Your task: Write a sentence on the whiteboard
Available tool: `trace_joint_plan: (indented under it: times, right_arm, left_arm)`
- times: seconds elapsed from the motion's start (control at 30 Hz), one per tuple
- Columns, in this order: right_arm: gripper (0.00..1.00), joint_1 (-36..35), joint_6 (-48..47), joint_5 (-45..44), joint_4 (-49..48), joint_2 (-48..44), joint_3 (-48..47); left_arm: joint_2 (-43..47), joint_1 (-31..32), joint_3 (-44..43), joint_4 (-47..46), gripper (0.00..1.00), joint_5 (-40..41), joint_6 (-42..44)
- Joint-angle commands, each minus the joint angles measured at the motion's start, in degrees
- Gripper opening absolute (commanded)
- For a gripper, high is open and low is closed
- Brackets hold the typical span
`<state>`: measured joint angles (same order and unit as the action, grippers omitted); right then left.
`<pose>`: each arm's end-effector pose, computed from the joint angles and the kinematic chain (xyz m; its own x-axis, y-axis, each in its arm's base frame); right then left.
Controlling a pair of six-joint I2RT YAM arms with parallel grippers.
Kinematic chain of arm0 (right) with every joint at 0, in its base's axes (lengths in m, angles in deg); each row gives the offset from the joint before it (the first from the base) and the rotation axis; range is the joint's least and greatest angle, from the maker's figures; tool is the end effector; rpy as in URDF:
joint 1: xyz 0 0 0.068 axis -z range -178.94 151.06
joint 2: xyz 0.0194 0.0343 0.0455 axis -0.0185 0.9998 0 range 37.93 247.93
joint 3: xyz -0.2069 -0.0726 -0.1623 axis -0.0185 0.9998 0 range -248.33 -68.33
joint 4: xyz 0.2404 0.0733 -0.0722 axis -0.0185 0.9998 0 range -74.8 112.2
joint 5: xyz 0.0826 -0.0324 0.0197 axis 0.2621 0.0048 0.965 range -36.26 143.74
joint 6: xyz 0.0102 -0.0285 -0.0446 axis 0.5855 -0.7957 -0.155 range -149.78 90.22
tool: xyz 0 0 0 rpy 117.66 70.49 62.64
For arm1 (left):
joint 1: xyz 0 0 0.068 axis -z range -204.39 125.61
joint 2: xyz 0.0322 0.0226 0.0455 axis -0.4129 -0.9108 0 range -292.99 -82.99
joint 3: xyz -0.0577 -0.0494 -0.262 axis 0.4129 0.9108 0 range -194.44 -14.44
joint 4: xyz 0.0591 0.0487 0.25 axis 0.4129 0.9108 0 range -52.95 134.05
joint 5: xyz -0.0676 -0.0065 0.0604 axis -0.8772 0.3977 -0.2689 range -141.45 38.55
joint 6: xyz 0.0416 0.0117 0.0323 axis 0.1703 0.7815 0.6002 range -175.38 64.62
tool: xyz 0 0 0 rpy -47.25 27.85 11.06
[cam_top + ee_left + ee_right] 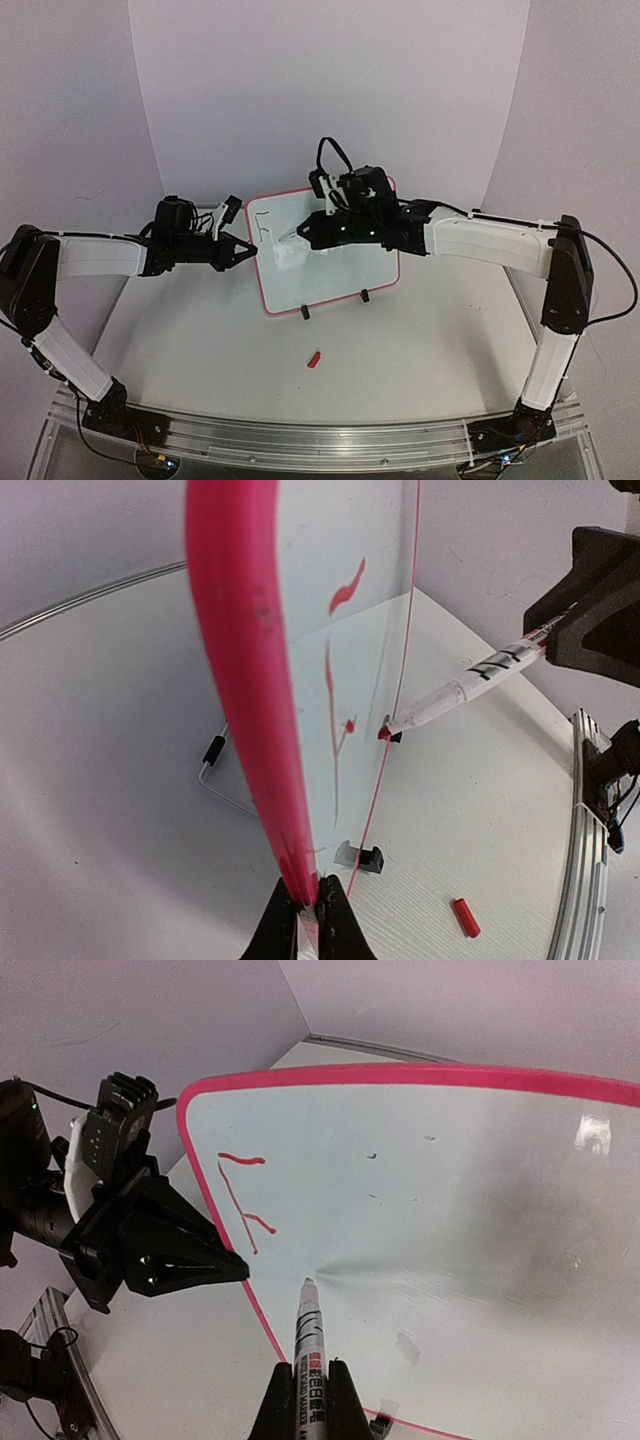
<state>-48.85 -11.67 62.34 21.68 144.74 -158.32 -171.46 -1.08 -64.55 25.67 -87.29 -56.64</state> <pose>0.2847 0.3466 0.3096 -0.5047 -0.1223 -0.8546 -0.7238 0.5994 0.3417 0.2984 -0.1513 0.2257 -0.4342 0.1676 -0.8851 0.7906 0.5419 -0.2852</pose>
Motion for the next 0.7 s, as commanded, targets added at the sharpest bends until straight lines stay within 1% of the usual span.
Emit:
trace_joint_plan:
  times: [0.0,0.27,0.67]
  right_arm:
    - [0.0,-0.2,0.7,-1.1,-2.9,0.6,-2.5]
    - [0.0,-0.2,0.6,-1.7,-3.8,0.1,-2.3]
    - [0.0,-0.2,0.4,-3.3,-4.0,1.8,-2.8]
  left_arm:
    - [-0.5,-0.1,-0.7,1.2,0.0,3.9,3.9]
    - [-0.8,-0.1,-0.8,1.1,0.0,3.9,3.9]
    - [-0.9,-0.1,-0.8,1.2,0.0,3.9,3.9]
